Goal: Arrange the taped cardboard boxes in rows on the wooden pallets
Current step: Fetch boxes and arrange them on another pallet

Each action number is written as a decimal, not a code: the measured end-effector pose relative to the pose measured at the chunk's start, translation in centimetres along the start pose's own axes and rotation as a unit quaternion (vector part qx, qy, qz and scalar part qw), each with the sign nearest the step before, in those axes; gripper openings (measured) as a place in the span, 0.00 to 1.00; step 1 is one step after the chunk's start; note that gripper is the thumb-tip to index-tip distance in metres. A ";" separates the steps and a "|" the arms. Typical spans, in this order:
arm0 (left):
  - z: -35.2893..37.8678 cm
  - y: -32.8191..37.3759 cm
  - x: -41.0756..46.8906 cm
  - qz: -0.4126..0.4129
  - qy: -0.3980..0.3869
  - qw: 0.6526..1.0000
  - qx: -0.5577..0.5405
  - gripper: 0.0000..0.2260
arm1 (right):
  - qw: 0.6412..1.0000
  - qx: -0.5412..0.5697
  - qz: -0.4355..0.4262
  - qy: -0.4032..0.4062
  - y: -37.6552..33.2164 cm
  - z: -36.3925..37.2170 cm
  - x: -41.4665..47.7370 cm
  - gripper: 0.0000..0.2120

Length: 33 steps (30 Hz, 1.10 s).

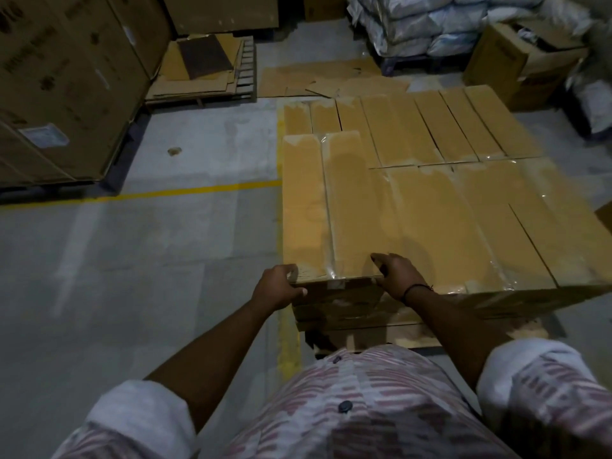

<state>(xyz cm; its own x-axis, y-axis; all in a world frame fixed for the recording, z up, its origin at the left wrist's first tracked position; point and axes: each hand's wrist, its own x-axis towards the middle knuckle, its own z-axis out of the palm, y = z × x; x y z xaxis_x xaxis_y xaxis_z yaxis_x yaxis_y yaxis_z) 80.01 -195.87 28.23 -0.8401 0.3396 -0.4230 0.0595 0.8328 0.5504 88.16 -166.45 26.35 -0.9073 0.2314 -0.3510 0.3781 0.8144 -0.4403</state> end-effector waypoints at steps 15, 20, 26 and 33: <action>0.9 -1.3 -0.4 -0.003 0.010 1.000 0.003 0.29 | 0.998 -0.057 0.016 0.007 -0.4 1.0 -0.4 0.29; 0.1 -0.5 -0.2 -0.007 0.034 0.999 -0.004 0.17 | 0.998 -0.048 0.025 0.015 -0.8 0.4 -0.4 0.28; -0.7 -0.2 0.6 -0.001 0.036 0.999 -0.025 0.11 | 0.999 -0.037 0.026 0.023 -1.1 -0.1 -0.2 0.27; -1.3 -0.9 1.0 -0.007 0.023 1.000 -0.015 0.13 | 0.999 -0.026 0.034 0.023 -1.8 0.0 -0.1 0.24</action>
<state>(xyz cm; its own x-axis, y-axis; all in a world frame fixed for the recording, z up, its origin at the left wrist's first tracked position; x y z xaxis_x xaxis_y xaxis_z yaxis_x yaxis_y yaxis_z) 78.43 -196.88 28.23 -0.8642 0.3073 -0.3984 0.0314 0.8233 0.5668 87.56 -167.90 27.17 -0.8875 0.3111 -0.3398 0.4308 0.8217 -0.3730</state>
